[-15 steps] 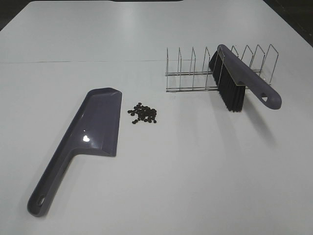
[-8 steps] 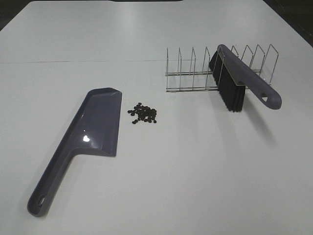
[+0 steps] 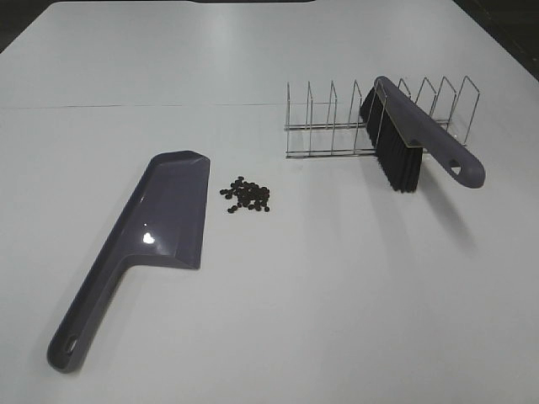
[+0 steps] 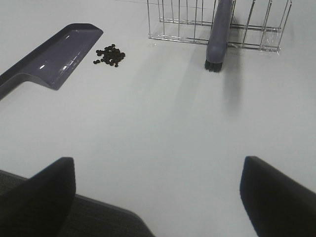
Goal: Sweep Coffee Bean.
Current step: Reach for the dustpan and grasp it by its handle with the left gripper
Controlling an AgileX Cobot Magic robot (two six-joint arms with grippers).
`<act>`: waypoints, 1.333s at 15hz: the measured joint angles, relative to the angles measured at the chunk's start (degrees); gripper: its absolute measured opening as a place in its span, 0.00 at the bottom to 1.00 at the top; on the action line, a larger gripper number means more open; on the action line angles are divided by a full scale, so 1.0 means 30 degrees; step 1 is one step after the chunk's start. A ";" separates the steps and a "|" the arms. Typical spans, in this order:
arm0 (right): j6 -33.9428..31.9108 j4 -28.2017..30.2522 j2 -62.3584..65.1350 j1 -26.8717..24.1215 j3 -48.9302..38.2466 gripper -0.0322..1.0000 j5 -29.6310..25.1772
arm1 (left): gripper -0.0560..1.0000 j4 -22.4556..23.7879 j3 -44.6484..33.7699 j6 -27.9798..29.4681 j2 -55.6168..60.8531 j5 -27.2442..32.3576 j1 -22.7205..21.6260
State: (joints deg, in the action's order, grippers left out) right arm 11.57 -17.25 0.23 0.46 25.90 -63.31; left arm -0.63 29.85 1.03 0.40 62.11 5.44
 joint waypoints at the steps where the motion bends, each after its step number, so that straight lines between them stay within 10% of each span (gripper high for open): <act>1: 0.0000 0.0000 0.0000 0.0000 0.0000 0.80 0.0000 | 0.97 0.0000 0.0000 0.0000 0.0000 0.0000 0.0000; 20: -0.0057 0.3342 0.0000 0.0000 0.0000 0.80 -0.0076 | 0.97 0.0000 0.0000 0.0019 0.0000 0.0000 0.0000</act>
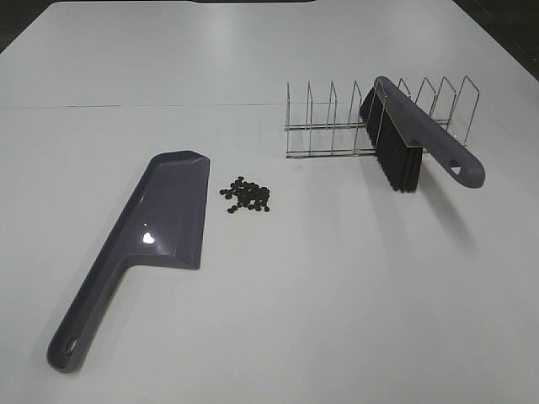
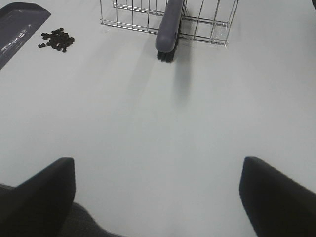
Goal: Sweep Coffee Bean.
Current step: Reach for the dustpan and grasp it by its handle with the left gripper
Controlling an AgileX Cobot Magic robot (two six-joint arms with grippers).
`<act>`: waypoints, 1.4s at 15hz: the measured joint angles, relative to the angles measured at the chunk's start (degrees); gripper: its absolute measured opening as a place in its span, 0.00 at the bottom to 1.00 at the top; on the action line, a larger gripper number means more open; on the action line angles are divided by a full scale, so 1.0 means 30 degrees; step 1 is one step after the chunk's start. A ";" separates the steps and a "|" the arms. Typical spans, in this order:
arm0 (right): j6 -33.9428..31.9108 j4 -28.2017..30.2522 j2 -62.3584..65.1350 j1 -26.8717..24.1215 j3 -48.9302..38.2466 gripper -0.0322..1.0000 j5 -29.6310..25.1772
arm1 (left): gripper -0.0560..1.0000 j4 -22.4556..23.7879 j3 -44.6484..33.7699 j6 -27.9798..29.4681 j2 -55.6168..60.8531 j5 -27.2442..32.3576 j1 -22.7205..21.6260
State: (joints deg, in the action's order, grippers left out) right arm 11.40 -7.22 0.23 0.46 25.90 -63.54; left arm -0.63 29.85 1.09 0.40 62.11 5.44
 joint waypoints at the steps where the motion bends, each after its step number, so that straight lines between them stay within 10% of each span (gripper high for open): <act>1: -0.0019 0.0000 0.0000 0.0000 0.0000 0.80 0.0000 | 0.97 0.0000 0.0000 0.0000 0.0000 0.0000 0.0000; 21: -0.1910 0.1127 0.0000 0.0000 0.0000 0.78 0.0000 | 0.97 0.0401 0.0000 0.0554 -0.0458 -0.0019 0.0000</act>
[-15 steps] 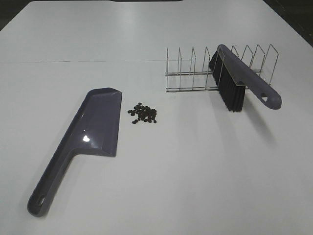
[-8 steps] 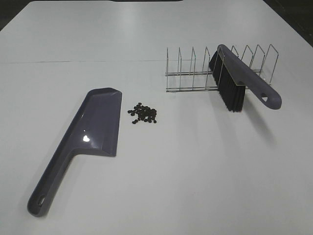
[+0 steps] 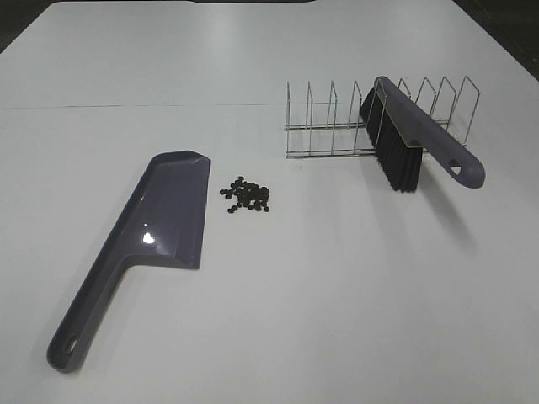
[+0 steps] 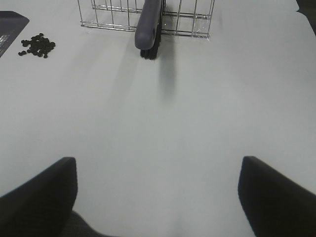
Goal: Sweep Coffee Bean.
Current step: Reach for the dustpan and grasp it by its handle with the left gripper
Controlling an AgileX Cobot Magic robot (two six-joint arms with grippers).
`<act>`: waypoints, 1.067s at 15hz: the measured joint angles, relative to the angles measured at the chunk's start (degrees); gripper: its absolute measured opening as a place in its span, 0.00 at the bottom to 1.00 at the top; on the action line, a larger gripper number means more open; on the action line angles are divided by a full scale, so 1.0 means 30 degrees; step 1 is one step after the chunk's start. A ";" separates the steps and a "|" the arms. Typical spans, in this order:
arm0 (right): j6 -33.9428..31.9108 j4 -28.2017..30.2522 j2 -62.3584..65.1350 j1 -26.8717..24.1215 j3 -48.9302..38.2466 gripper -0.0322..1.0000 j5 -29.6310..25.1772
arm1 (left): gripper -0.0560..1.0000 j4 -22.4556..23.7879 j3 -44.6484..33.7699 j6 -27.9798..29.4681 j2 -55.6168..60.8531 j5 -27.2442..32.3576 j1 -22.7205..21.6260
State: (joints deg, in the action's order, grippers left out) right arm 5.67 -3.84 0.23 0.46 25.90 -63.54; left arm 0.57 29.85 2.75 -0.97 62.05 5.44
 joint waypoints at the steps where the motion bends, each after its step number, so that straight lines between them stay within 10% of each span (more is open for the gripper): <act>1: 0.0000 0.0019 0.0000 0.0000 0.0000 0.78 0.0000 | 0.97 0.0134 0.0000 0.0191 -0.0573 0.0000 0.0000; 16: -0.0038 0.0019 0.0000 0.0000 0.0000 0.77 0.0000 | 0.97 -0.0076 0.0019 0.1833 -1.5298 -0.0115 0.0000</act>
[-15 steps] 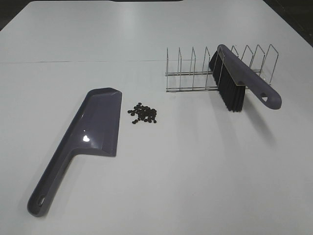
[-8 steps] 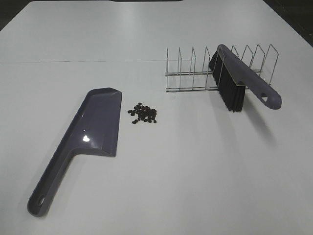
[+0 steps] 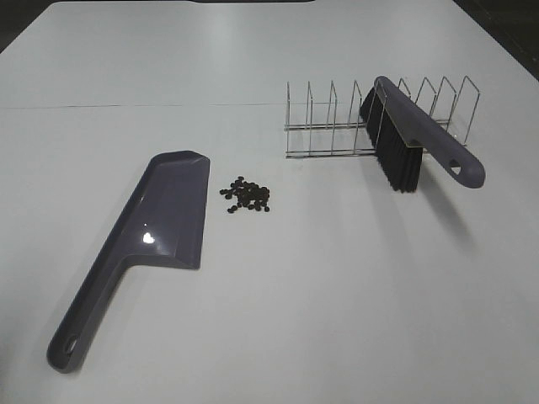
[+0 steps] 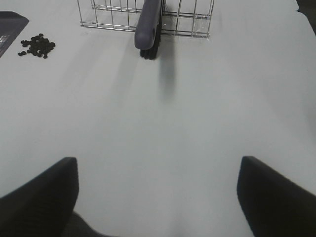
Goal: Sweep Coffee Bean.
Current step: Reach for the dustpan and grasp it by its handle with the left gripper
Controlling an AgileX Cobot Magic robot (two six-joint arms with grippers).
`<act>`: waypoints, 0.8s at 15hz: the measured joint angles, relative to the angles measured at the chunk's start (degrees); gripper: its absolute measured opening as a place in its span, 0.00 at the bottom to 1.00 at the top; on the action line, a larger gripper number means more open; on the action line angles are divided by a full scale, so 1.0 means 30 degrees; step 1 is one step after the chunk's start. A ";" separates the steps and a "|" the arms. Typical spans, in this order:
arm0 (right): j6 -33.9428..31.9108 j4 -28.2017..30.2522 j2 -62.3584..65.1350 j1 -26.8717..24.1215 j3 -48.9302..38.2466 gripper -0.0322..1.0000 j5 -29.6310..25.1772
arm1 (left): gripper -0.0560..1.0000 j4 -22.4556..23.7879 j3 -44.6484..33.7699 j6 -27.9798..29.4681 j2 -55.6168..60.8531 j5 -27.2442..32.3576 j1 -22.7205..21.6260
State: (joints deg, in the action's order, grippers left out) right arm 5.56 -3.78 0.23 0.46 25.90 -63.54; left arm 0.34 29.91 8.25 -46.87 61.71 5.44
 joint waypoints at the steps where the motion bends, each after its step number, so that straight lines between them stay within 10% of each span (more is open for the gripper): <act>1: 0.0000 0.0000 0.0000 0.0000 0.0000 0.77 0.0000 | 0.97 0.0000 0.0153 0.0611 -0.0439 -0.0172 0.0000; 12: -0.0076 0.0210 0.0000 0.0000 0.0000 0.76 0.0000 | 0.97 -0.2693 0.4259 0.0038 -0.9377 -0.3476 0.0000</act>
State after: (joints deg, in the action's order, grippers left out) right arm 5.33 -3.15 0.23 0.46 25.90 -63.54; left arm -7.73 42.69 8.37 -75.00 51.28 5.44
